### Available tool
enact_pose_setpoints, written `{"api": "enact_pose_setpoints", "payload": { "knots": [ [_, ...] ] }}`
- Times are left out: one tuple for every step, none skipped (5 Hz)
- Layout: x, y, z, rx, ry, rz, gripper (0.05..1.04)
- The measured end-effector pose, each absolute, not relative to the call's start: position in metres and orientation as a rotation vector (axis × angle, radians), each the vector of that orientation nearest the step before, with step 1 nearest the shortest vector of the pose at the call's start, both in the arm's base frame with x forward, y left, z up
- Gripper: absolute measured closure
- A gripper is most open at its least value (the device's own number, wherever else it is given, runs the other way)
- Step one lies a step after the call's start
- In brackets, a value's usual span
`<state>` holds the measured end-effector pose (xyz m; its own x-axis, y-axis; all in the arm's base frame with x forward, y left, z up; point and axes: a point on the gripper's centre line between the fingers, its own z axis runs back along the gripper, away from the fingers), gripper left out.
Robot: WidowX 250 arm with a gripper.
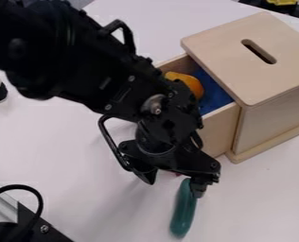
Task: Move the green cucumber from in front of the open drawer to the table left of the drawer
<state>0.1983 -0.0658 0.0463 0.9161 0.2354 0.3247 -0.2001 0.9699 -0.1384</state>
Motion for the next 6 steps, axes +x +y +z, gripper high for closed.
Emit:
{"api": "enact_pose_setpoints", "payload": {
  "knots": [
    [0.195,-0.065,0.043,-0.099,-0.333,0.225,0.084],
    [0.194,-0.069,0.04,-0.108,-0.33,0.222,0.084],
    [0.193,-0.074,0.033,-0.105,-0.315,0.213,0.084],
    [0.194,-0.077,0.019,-0.087,-0.274,0.2,0.084],
    [0.201,-0.082,0.008,-0.087,-0.254,0.202,0.143],
    [0.206,-0.083,0.004,-0.086,-0.268,0.197,0.427]
  ]
}}
